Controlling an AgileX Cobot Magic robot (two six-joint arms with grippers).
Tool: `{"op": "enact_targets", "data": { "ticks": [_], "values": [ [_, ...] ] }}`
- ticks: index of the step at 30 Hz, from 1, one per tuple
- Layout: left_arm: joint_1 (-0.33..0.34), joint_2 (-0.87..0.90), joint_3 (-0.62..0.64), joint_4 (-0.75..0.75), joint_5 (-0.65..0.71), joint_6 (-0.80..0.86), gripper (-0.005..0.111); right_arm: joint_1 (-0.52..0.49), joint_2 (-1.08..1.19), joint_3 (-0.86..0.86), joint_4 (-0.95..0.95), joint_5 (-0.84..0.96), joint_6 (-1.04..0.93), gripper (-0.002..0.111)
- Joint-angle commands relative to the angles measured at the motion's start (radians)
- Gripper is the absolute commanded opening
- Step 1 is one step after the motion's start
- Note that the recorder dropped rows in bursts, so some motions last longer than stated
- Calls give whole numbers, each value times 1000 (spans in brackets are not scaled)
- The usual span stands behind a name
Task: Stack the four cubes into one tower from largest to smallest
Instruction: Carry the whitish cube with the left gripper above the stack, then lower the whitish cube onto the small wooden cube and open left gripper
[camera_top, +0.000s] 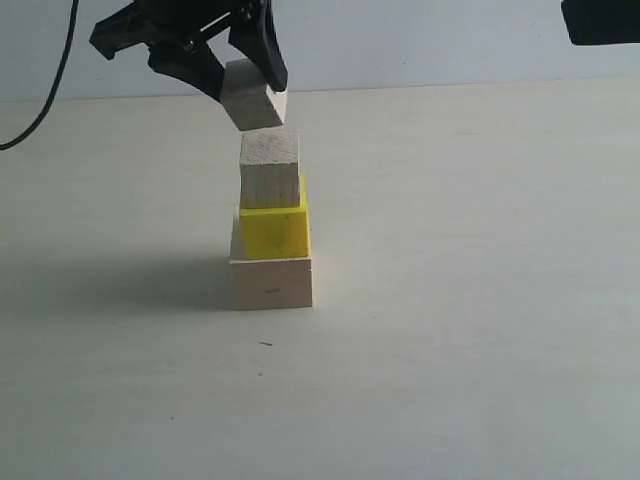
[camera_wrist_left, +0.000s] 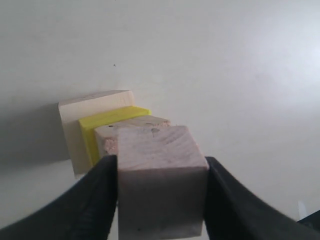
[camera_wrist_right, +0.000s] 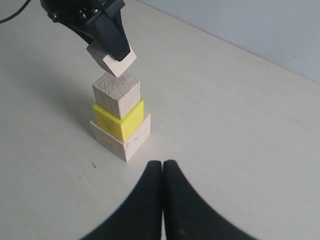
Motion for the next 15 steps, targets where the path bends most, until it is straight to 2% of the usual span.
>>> {"op": "enact_targets", "data": {
  "ticks": [1,15],
  "values": [
    [-7,-4,-7,23,-4,-43,0,-5,-1,3,-4,-8,-2,0],
    [-47,-4,-7,41,-4,-85,0,-5,-1,3,-8,-8,-5,0]
  ]
}}
